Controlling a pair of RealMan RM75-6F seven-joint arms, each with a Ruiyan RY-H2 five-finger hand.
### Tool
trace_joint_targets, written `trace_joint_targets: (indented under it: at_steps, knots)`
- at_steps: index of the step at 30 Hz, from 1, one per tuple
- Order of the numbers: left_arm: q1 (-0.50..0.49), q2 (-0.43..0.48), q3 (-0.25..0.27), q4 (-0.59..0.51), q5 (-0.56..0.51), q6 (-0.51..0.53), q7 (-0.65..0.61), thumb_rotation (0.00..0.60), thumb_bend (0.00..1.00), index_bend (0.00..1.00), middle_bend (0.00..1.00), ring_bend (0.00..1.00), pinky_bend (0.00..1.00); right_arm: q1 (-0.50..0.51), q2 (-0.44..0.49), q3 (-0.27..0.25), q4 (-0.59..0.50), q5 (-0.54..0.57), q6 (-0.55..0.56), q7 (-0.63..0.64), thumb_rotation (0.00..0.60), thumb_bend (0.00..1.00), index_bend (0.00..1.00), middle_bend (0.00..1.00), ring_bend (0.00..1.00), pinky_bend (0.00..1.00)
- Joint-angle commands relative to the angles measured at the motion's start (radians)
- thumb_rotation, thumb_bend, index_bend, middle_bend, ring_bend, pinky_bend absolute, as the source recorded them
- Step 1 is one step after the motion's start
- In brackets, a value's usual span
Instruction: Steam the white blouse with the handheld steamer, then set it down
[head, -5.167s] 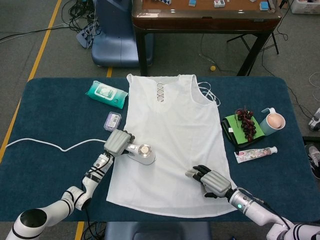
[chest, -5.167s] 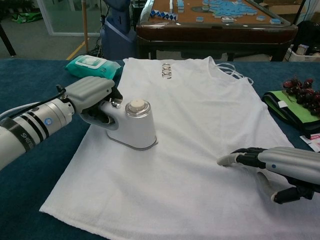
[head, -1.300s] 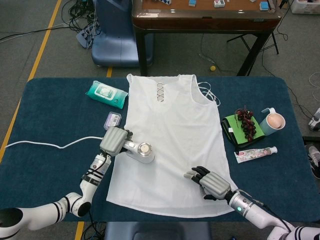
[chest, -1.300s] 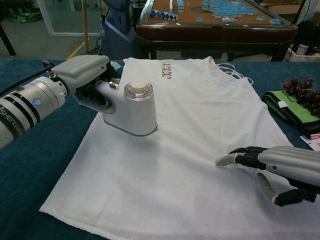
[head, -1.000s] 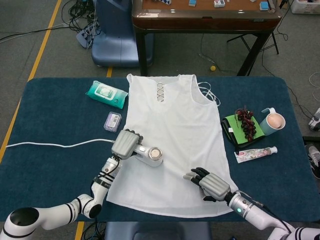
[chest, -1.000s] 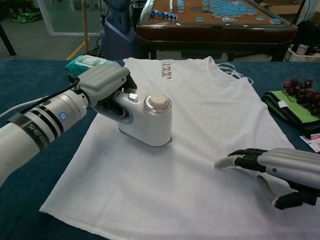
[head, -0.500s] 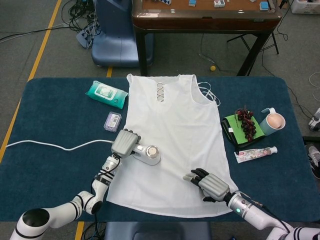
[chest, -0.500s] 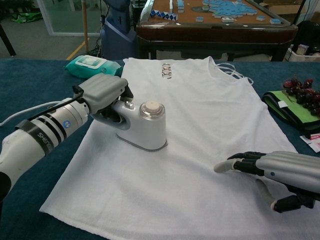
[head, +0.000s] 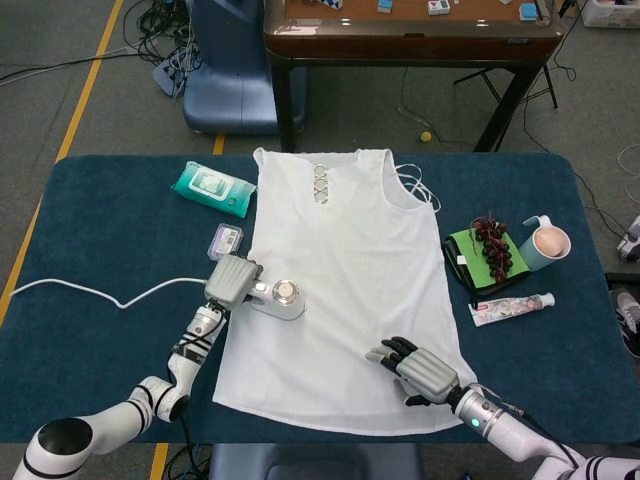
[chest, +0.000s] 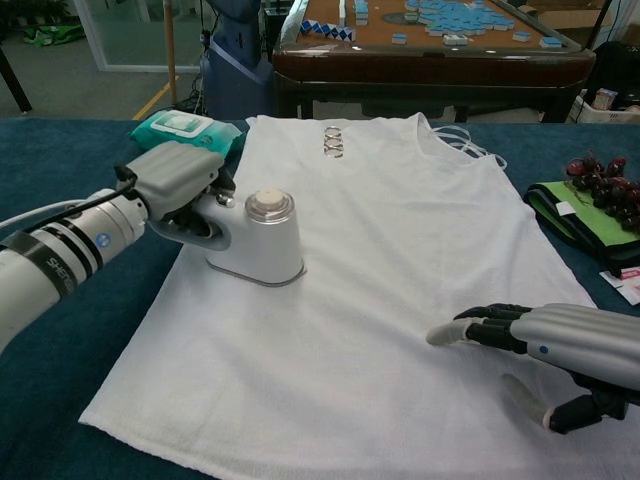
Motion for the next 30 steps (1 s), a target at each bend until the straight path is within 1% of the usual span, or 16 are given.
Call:
trace_joint_targets:
  at_steps: [1, 8, 20, 25, 30]
  knots:
    - [0.01, 0.011, 0.003, 0.008, 0.004, 0.009, -0.018, 0.6, 0.25, 0.85, 0.69, 0.58, 0.56, 0.0, 0.001, 0.0, -0.002, -0.001, 0.001, -0.003, 0.526, 0.74, 0.01, 0.12, 0.0, 0.01]
    - [0.038, 0.044, 0.023, 0.027, 0.027, 0.037, -0.05, 0.6, 0.25, 0.85, 0.69, 0.58, 0.56, 0.001, 0.005, 0.0, -0.009, -0.001, -0.002, -0.012, 0.528, 0.74, 0.01, 0.12, 0.0, 0.01]
    - [0.081, 0.099, 0.042, 0.016, 0.037, 0.054, -0.062, 0.6, 0.25, 0.85, 0.69, 0.58, 0.56, 0.0, 0.016, 0.003, -0.025, 0.001, 0.001, -0.027, 0.528, 0.74, 0.01, 0.12, 0.0, 0.01]
    - [0.108, 0.131, 0.042, -0.004, 0.032, 0.067, -0.074, 0.6, 0.25, 0.85, 0.69, 0.58, 0.56, -0.004, 0.025, 0.004, -0.036, 0.002, 0.007, -0.033, 0.528, 0.74, 0.01, 0.12, 0.0, 0.01]
    - [0.136, 0.176, 0.017, -0.053, 0.003, 0.083, -0.1, 0.6, 0.25, 0.85, 0.69, 0.58, 0.56, -0.006, 0.04, 0.007, -0.05, -0.005, 0.024, -0.04, 0.528, 0.74, 0.01, 0.12, 0.0, 0.01]
